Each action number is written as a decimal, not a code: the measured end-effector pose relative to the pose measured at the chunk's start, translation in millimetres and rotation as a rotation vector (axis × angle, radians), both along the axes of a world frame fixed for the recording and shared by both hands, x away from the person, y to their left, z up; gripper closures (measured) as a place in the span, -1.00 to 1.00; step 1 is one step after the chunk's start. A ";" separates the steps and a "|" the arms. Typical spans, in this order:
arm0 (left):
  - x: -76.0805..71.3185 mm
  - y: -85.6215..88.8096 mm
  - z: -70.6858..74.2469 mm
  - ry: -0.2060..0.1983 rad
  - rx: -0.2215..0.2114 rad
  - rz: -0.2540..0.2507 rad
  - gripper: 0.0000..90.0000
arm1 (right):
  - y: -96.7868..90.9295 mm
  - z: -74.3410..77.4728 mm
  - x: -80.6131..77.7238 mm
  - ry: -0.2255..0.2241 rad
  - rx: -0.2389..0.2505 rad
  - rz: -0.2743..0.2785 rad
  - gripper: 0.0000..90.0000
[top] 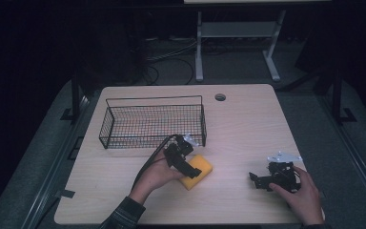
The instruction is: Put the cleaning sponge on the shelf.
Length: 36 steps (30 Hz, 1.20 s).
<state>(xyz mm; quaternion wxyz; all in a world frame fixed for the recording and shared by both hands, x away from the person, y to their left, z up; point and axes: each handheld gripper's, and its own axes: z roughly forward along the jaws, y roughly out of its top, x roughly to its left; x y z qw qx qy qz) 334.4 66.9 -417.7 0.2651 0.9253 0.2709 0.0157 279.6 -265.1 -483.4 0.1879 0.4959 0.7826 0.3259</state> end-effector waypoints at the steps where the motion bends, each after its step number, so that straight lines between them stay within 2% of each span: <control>1: -0.5 -1.7 -1.1 0.000 0.003 -0.002 -0.71 | 0.0 0.0 0.0 0.000 0.000 0.000 -1.00; 23: -1.9 -17.2 -24.5 -0.002 0.052 -0.007 -0.71 | 0.0 -0.1 0.1 0.000 -0.001 0.001 -1.00; 36: -2.2 -19.6 -30.2 -0.005 0.075 -0.008 -0.70 | 0.0 -0.1 0.1 0.000 -0.001 0.000 -1.00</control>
